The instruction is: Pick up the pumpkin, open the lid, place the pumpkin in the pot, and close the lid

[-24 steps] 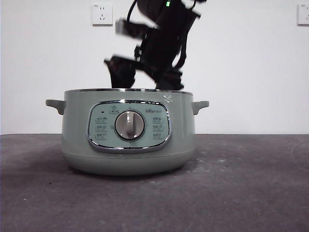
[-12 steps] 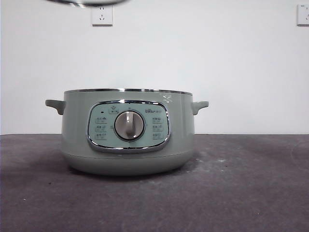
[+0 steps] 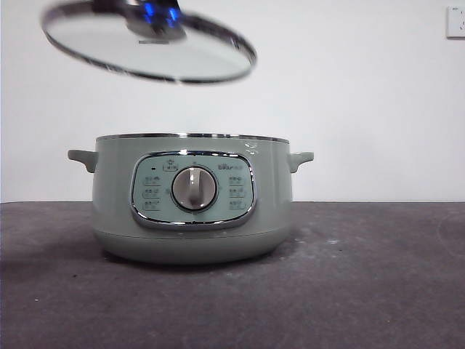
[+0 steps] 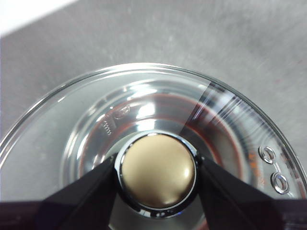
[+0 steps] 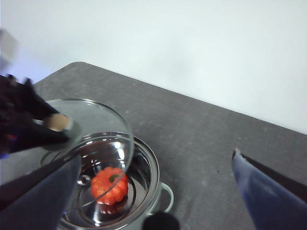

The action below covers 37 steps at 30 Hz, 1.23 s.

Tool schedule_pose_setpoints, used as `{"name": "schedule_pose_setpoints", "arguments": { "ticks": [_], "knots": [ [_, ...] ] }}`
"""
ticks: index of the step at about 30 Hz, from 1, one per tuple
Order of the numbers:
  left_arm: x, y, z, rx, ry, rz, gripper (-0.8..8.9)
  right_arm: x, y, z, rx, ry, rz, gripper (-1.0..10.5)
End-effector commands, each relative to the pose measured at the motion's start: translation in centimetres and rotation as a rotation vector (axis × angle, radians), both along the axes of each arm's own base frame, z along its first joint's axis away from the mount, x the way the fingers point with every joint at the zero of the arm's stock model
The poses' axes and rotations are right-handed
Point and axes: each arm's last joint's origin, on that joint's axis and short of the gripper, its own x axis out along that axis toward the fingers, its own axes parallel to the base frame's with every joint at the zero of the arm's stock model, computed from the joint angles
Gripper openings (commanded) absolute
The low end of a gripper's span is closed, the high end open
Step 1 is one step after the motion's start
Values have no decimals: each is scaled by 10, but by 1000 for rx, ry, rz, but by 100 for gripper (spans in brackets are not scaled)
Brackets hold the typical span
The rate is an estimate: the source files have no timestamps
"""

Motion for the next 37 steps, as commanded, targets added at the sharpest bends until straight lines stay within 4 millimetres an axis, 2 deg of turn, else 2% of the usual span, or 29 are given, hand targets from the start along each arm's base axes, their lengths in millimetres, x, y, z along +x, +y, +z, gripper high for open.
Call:
{"name": "schedule_pose_setpoints", "arguments": {
  "ticks": [1,8,17,37],
  "knots": [
    [10,-9,1,-18,-48,-23,-9,-2,-1,0,5,7,0,596],
    [34,-24,-24,-9,-29,-29,-9,-4,-3,-4,-26,39,2,596],
    [48,-31,-42,9,10,-30,-9,-4,-3,-4,-26,39,2,596],
    [49,-36,-46,-5,18,-51,-9,-4,-3,-4,-26,39,2,596]
  ]
}}
